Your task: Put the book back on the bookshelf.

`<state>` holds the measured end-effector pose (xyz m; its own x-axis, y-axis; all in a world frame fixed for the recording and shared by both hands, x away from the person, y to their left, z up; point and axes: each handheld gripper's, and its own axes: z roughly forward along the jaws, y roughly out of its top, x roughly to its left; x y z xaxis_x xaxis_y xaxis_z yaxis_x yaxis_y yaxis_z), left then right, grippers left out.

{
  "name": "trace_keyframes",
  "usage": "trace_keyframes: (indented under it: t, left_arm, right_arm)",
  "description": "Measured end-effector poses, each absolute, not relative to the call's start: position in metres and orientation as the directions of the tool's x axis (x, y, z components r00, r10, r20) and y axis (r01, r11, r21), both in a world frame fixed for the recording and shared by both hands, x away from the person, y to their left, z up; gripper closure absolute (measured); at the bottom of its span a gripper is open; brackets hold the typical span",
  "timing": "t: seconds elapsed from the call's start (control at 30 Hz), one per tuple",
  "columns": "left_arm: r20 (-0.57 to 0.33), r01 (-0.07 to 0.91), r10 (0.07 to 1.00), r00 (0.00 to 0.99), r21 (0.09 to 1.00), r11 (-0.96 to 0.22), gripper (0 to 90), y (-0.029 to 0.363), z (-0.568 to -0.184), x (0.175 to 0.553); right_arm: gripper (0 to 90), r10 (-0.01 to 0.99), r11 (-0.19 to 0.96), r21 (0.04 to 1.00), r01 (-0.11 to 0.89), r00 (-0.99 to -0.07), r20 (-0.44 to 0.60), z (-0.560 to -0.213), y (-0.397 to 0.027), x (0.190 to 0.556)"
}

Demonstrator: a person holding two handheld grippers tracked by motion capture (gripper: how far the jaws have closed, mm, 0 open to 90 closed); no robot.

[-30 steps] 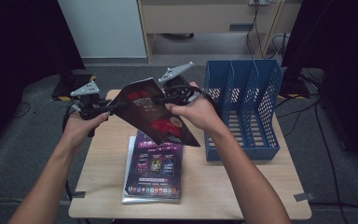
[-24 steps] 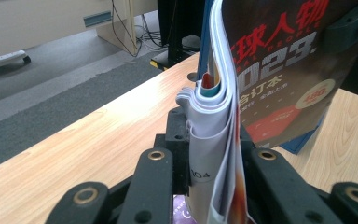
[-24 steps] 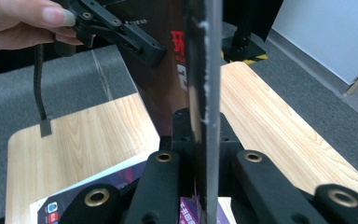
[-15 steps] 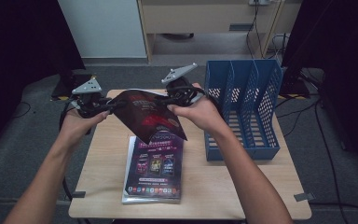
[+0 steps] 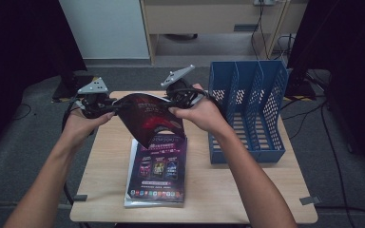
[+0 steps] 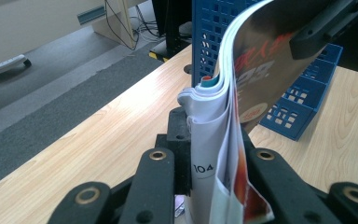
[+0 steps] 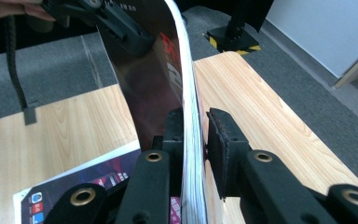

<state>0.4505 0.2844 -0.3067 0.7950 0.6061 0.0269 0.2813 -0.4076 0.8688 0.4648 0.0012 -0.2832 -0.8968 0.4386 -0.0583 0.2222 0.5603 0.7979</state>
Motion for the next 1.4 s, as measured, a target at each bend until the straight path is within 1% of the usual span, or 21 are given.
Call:
trace_keyframes:
  t: [0.3,0.4,0.63,0.73,0.83,0.9,1.0,1.03,1.07,1.1,1.13,1.17,1.23,1.27,1.3,1.33,1.4]
  left_arm:
    - [0.031,0.278,0.599,0.8,0.865,-0.417,77.0,0.28,-0.305,0.452]
    - [0.029,0.28,0.598,0.801,0.864,-0.418,76.9,0.279,-0.304,0.453]
    - [0.038,0.274,0.591,0.806,0.862,-0.427,76.4,0.274,-0.303,0.454]
    - [0.036,0.276,0.594,0.804,0.862,-0.425,75.7,0.275,-0.303,0.455]
    - [0.037,0.278,0.598,0.801,0.861,-0.426,74.6,0.275,-0.302,0.456]
    - [0.046,0.269,0.599,0.799,0.864,-0.426,72.4,0.275,-0.302,0.456]
    - [0.061,0.257,0.627,0.777,0.878,-0.404,65.1,0.275,-0.303,0.457]
    - [0.059,0.256,0.639,0.767,0.885,-0.389,57.7,0.275,-0.304,0.458]
    - [0.055,0.257,0.65,0.758,0.891,-0.375,57.7,0.276,-0.304,0.458]
    - [0.05,0.255,0.66,0.749,0.898,-0.358,53.7,0.277,-0.305,0.459]
    - [0.055,0.246,0.672,0.739,0.905,-0.346,42.7,0.278,-0.305,0.458]
    - [0.059,0.241,0.68,0.731,0.91,-0.337,42.7,0.278,-0.306,0.458]
    - [0.078,0.234,0.713,0.697,0.915,-0.329,29.8,0.278,-0.308,0.456]
    - [0.072,0.246,0.734,0.675,0.916,-0.316,23.4,0.278,-0.309,0.455]
    - [0.053,0.259,0.76,0.648,0.923,-0.286,14.2,0.279,-0.31,0.453]
    - [0.037,0.266,0.766,0.642,0.926,-0.268,7.1,0.279,-0.312,0.451]
    - [0.06,0.252,0.76,0.647,0.924,-0.287,7.2,0.28,-0.318,0.445]
  right_arm:
    - [83.1,0.45,0.575,0.786,0.227,-0.89,-0.072,-0.283,-0.004,0.466]
    - [83.6,0.447,0.581,0.784,0.218,-0.89,-0.083,-0.283,-0.005,0.466]
    - [83.6,0.468,0.584,0.777,0.236,-0.88,-0.085,-0.284,-0.006,0.469]
    - [86.5,0.469,0.592,0.772,0.23,-0.878,-0.097,-0.284,-0.006,0.469]
    - [87.0,0.474,0.592,0.773,0.227,-0.874,-0.106,-0.283,-0.004,0.468]
    - [87.1,0.476,0.588,0.776,0.229,-0.874,-0.102,-0.282,-0.005,0.468]
    - [87.2,0.481,0.58,0.778,0.241,-0.872,-0.089,-0.28,-0.007,0.467]
    - [87.2,0.484,0.576,0.777,0.252,-0.872,-0.076,-0.278,-0.009,0.466]
    - [87.2,0.484,0.576,0.777,0.252,-0.872,-0.076,-0.278,-0.009,0.466]
    - [87.2,0.489,0.571,0.778,0.263,-0.87,-0.065,-0.277,-0.009,0.466]
    - [87.2,0.499,0.563,0.778,0.281,-0.865,-0.049,-0.276,-0.011,0.465]
    - [87.2,0.499,0.563,0.778,0.281,-0.865,-0.049,-0.276,-0.011,0.465]
    - [87.3,0.515,0.549,0.778,0.305,-0.857,-0.027,-0.275,-0.013,0.466]
    - [87.3,0.515,0.545,0.781,0.305,-0.857,-0.025,-0.274,-0.013,0.466]
    - [87.3,0.518,0.535,0.784,0.315,-0.855,-0.01,-0.273,-0.014,0.465]
    - [87.3,0.522,0.53,0.785,0.322,-0.853,-0.003,-0.272,-0.015,0.465]
    - [87.3,0.524,0.52,0.788,0.331,-0.852,0.012,-0.27,-0.016,0.464]
